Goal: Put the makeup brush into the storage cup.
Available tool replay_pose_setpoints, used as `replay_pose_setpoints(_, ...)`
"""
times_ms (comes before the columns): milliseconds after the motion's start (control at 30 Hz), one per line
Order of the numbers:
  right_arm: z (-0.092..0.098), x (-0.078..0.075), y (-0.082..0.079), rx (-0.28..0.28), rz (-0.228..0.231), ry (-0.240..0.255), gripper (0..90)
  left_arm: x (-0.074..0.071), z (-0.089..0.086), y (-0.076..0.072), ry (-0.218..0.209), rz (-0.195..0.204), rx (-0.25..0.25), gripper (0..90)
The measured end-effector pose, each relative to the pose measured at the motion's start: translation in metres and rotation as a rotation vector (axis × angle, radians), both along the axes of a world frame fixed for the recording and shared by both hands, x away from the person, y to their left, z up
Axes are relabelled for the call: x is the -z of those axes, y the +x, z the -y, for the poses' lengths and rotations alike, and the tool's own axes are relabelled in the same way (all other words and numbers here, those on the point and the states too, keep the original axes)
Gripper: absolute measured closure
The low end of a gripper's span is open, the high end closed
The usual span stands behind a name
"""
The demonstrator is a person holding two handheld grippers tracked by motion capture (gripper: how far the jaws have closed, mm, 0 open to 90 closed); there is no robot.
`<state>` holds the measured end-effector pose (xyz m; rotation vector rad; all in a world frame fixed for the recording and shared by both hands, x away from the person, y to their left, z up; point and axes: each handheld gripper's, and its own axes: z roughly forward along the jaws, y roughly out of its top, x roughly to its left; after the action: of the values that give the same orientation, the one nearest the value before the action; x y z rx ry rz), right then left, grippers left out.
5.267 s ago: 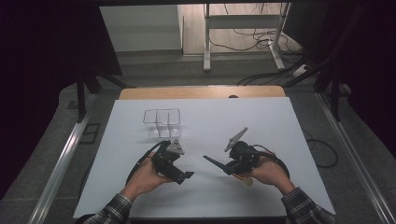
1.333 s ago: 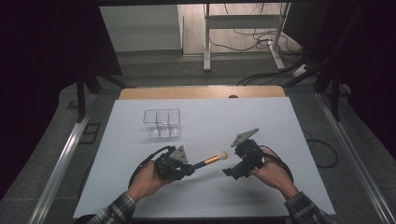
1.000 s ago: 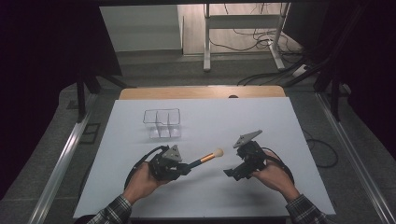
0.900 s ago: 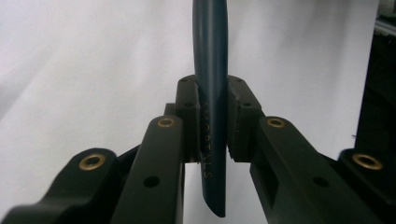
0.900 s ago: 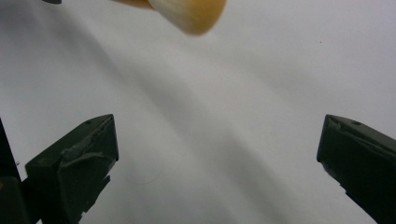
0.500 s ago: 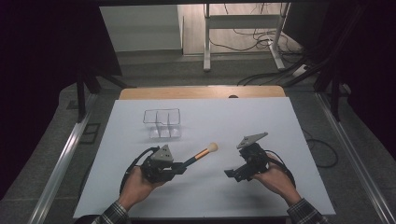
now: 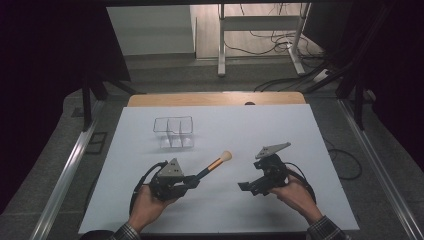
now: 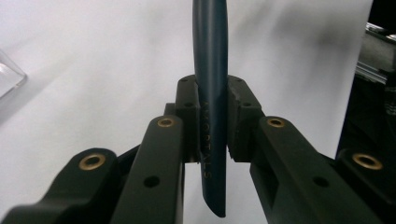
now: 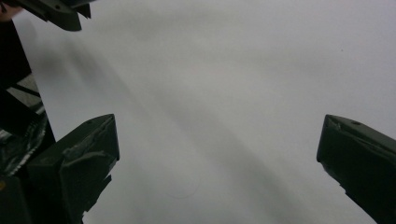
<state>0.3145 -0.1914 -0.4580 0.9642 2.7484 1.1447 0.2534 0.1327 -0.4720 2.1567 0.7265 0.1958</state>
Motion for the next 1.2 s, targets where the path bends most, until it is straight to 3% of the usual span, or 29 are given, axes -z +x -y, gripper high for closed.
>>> replay_pose_setpoints(500,-0.006,-0.008,-0.002,0.035,-0.051,0.095,1.2,0.003,0.004,-0.004,-0.067,0.014,-0.033,78.1)
replay_pose_setpoints(833,-0.018,-0.011,-0.003,0.027,-0.088,0.151,0.4,0.005,0.015,-0.005,-0.081,0.024,-0.023,78.1)
replay_pose_setpoints(1200,-0.033,-0.011,-0.001,0.041,-0.13,0.239,11.5,0.008,0.024,-0.007,-0.077,0.027,-0.003,78.1)
